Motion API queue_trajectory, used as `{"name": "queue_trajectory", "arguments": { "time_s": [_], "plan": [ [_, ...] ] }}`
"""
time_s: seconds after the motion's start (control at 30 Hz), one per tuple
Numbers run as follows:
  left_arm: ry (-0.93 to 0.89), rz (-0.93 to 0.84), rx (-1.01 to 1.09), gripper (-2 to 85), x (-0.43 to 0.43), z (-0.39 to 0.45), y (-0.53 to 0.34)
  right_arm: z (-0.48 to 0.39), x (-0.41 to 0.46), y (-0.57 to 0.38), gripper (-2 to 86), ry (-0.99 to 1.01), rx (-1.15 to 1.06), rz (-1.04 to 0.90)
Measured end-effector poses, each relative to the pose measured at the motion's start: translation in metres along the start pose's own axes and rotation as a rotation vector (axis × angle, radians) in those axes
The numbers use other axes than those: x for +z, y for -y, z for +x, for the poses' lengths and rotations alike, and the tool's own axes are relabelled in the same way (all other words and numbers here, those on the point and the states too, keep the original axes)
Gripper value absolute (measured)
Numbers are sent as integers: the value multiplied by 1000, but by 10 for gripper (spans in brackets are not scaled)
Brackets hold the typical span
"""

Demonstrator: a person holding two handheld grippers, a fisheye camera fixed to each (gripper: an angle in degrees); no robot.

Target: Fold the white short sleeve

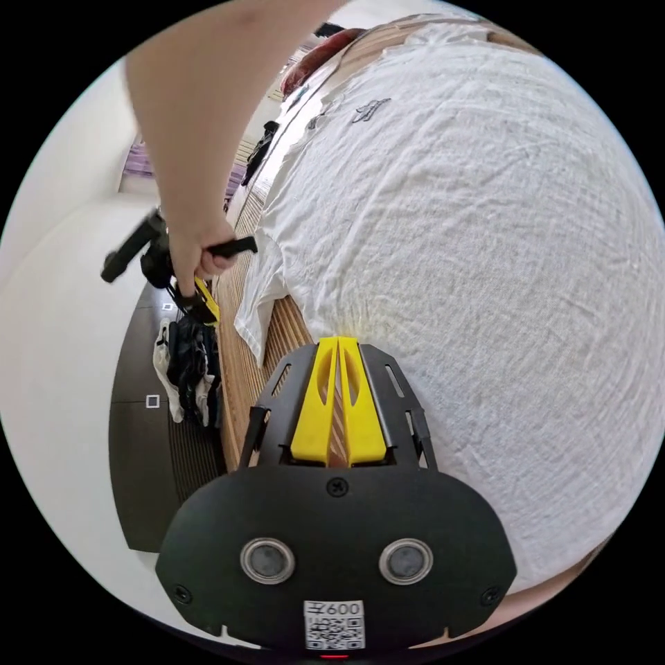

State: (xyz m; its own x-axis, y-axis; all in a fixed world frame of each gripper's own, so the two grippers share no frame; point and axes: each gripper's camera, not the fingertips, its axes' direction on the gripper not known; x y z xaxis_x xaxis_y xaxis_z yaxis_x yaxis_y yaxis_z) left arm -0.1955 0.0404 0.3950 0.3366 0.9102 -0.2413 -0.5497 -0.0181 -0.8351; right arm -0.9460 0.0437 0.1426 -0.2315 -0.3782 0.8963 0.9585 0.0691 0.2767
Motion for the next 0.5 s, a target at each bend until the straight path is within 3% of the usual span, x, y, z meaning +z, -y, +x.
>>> {"name": "queue_trajectory", "arguments": {
  "time_s": [0.1,0.5],
  "plan": [
    [-85,34,-65,1,6,-18,-14,-7,0,-38,-8,40,-16,-190],
    [-93,42,-69,2,20,-24,-39,-25,2,-107,-8,-31,-21,-120]
  ]
}}
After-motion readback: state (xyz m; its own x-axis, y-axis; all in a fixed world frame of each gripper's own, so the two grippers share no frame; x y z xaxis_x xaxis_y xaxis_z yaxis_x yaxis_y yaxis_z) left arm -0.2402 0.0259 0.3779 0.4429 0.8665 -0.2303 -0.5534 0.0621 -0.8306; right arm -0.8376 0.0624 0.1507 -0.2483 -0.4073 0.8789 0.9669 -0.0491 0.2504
